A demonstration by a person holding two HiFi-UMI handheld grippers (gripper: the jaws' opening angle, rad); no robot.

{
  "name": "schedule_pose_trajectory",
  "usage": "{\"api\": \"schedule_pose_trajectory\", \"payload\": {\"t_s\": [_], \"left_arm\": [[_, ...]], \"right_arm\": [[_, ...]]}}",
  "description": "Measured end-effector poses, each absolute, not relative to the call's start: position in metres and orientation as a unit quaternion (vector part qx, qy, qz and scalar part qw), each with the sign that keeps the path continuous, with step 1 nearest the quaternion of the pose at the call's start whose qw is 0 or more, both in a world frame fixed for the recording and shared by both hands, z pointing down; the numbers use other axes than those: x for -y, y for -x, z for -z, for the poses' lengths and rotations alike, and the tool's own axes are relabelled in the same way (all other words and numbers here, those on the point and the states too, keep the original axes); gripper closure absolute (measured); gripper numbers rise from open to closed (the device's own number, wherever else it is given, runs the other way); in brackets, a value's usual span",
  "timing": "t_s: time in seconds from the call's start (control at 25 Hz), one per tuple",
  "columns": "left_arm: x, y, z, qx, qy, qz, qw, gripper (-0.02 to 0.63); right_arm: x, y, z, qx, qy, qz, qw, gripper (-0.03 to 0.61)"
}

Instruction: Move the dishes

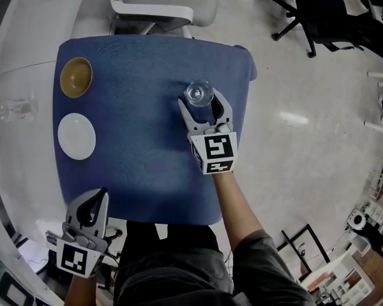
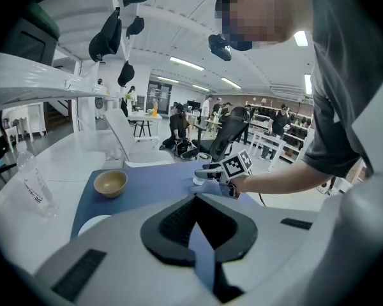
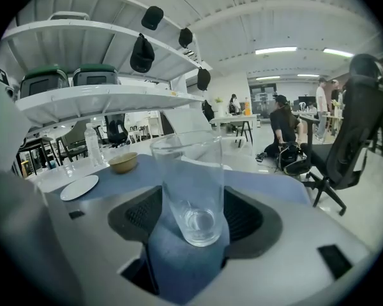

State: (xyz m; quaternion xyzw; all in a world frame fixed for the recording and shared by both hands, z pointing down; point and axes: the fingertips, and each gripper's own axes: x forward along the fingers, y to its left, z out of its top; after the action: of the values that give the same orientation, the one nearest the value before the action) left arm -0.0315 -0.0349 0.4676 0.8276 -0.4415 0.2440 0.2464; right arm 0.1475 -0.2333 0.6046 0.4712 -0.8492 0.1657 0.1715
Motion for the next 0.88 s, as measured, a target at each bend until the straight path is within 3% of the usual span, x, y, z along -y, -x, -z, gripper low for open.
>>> {"api": "schedule_pose_trajectory", "payload": {"t_s": [0.88], "left_arm": [[0.031, 0.043, -0.459, 0.461, -0.82, -0.238, 0.242, 0.612]], "right_arm": [[0.239, -0.147, -0.612, 0.847, -0.47, -0.144, 0.202, 0.299]]}}
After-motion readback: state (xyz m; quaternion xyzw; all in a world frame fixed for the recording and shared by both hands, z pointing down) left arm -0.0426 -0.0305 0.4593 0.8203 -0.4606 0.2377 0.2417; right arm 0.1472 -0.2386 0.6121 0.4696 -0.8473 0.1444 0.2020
